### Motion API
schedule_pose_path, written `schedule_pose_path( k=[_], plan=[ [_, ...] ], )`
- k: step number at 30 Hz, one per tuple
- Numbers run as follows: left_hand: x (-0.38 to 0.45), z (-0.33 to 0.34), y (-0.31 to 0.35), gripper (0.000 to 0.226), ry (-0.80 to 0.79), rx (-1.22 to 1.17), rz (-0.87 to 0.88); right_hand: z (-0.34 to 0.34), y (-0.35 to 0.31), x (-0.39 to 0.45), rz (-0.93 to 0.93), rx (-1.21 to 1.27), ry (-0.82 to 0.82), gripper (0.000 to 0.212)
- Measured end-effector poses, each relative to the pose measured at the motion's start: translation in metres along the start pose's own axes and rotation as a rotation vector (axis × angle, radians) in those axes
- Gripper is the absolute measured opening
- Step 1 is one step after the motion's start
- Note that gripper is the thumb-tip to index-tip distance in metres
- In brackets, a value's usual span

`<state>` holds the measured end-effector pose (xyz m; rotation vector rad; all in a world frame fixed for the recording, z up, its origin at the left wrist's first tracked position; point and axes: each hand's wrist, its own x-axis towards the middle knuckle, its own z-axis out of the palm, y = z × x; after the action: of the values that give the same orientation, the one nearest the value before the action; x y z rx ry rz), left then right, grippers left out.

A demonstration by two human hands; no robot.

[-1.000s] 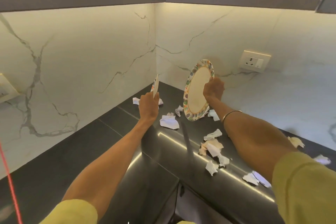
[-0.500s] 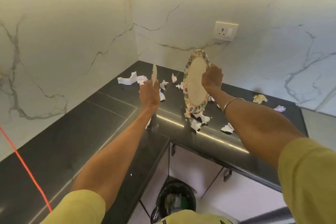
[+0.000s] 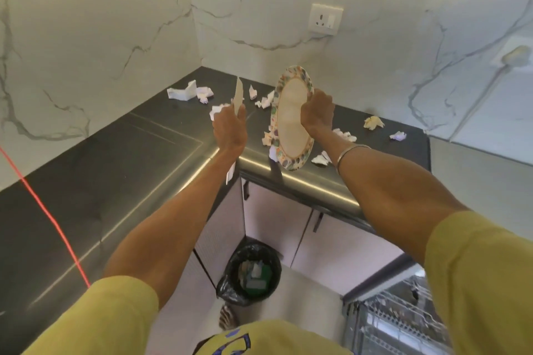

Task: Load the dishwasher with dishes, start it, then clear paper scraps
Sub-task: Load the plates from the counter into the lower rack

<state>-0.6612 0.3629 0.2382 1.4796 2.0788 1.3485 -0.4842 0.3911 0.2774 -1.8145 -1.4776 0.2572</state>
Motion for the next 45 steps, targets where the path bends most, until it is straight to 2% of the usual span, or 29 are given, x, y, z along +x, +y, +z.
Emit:
schedule_pose_path(
  k=[8, 21, 27, 37, 42, 45],
  plan=[
    [-0.088, -0.024, 0.013, 0.042, -0.054, 0.004, 0.024, -0.032, 0.028, -0.064, 0.05, -0.085, -0.04, 0.031],
    [-0.178, -0.061, -0.021, 0.041, -0.219, 0.016, 0.093, -0.071, 0.042, -0.167, 0.116, -0.094, 0.047, 0.029],
    [-0.229, -0.088, -0.048, 0.041, -0.318, 0.004, 0.084, -0.081, 0.054, -0.24, 0.225, -0.151, 0.088, 0.028],
    [-0.319, -0.112, -0.073, 0.04, -0.503, -0.01, 0.074, -0.102, 0.1, -0.365, 0.361, -0.16, 0.056, 0.022],
    [-0.358, -0.109, -0.08, 0.044, -0.607, -0.005, -0.026, -0.118, 0.128, -0.414, 0.393, -0.211, 0.053, 0.017],
    [-0.389, -0.108, -0.077, 0.042, -0.639, 0.004, -0.027, -0.13, 0.144, -0.441, 0.448, -0.242, 0.049, 0.018]
  ],
)
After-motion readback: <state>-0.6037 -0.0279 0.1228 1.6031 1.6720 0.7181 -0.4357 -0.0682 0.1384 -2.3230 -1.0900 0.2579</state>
